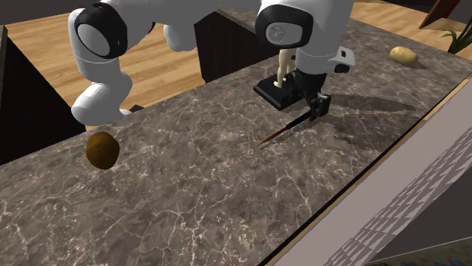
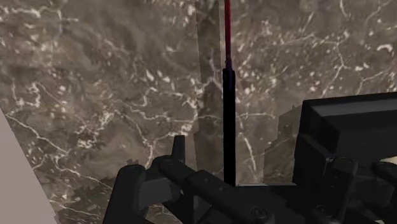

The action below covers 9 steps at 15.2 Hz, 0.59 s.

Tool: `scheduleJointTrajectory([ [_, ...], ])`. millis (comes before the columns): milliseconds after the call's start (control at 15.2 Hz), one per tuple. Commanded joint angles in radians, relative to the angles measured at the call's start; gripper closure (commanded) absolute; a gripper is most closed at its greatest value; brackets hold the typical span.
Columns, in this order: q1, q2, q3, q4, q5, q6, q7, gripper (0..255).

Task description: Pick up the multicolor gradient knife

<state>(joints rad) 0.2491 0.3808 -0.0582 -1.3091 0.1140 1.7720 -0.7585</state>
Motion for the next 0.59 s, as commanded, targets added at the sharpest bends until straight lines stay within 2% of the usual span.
scheduleJointTrajectory([
  [0, 0.006, 0.080, 0.016, 0.108, 0.002, -0.031, -0.035, 0],
  [66, 0.007, 0.086, 0.017, 0.116, 0.002, -0.034, -0.037, 0],
  [528, 0.013, 0.074, 0.013, -0.004, 0.006, 0.074, -0.048, 0],
])
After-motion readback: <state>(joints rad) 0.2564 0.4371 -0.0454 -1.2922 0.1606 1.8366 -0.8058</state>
